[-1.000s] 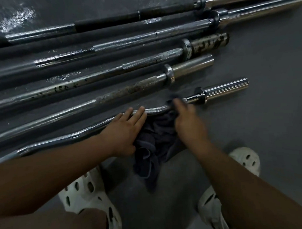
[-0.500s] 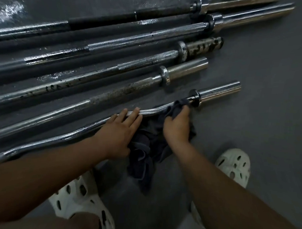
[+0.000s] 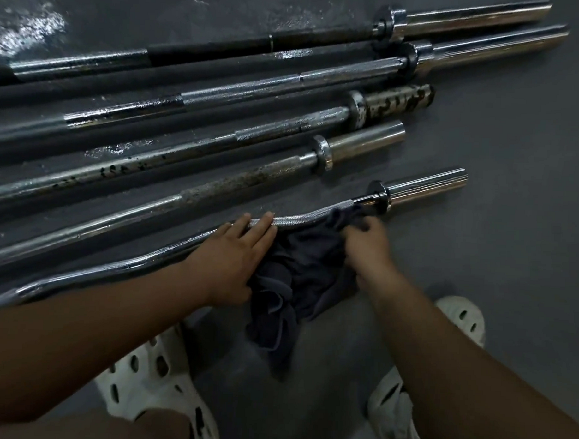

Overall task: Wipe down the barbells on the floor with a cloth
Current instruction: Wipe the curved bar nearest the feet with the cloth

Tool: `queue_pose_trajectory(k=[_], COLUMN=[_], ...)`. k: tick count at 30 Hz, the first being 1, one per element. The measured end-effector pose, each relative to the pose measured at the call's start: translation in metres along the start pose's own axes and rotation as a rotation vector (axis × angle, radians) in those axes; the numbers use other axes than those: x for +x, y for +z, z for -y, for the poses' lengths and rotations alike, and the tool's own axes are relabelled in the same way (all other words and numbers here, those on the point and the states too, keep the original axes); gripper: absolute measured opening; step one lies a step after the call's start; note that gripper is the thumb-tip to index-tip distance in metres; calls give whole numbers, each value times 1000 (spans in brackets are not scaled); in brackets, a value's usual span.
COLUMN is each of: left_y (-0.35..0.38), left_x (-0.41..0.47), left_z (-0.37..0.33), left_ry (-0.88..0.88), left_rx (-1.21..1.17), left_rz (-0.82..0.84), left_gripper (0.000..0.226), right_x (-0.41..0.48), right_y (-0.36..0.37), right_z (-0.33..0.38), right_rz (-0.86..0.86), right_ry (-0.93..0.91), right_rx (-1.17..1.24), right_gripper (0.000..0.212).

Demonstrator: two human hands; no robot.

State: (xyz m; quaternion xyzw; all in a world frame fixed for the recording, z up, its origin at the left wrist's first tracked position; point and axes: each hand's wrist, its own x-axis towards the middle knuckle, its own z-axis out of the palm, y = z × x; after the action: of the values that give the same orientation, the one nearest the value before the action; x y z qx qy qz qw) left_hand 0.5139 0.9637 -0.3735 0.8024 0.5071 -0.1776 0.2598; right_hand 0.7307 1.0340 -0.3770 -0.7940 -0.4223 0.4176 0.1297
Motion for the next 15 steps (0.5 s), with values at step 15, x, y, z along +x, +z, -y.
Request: queue_pose_trajectory(k=[15], left_y=[0], left_x=[0], left_z=[-1], left_ry=[-8], left_rx=[-39], left_rz=[-15], left_gripper=[113], right_x=[-9], right_y=[-7], right_z=[14], right_rz=[-176], right_ry=[-314], right_rx=[-253], right_gripper=[55])
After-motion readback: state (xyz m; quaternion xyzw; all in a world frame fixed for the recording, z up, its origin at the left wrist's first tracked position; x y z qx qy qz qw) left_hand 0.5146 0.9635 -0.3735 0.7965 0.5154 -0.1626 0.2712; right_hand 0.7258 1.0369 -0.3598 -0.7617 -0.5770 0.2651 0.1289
